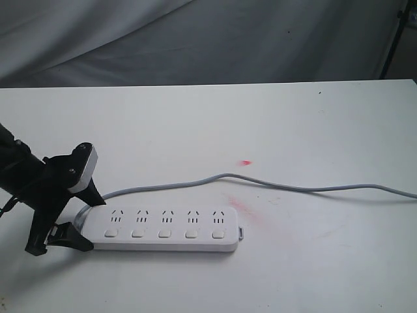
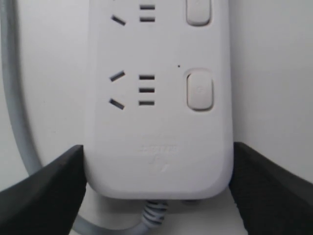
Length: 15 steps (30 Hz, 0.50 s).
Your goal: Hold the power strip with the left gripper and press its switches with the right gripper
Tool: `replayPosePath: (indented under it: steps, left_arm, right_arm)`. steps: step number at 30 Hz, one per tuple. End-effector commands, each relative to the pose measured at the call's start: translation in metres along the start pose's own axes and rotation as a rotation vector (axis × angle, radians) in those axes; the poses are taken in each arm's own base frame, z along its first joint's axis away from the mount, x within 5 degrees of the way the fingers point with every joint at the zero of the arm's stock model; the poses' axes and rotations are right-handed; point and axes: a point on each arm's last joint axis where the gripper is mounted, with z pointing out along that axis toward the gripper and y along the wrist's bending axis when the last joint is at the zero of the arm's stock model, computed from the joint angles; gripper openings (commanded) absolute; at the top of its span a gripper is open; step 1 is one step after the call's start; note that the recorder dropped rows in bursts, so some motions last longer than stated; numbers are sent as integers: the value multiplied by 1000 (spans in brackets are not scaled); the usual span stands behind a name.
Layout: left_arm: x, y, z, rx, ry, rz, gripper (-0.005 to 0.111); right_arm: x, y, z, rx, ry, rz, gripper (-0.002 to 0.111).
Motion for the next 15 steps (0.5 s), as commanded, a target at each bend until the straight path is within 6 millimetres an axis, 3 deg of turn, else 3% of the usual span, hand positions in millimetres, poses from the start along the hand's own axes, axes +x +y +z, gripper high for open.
replayPosePath:
  steps: [1, 11, 15]
  left_arm:
    - [-1, -2, 2, 11, -8, 0, 67]
    - [-1, -2, 2, 11, -8, 4, 67]
    - [-1, -2, 2, 11, -8, 4, 67]
  right_arm:
    - [1, 0, 0, 7, 1, -7, 0]
    - [1, 0, 0, 5, 4, 6, 0]
    - [0, 3, -3, -53, 124, -3, 0]
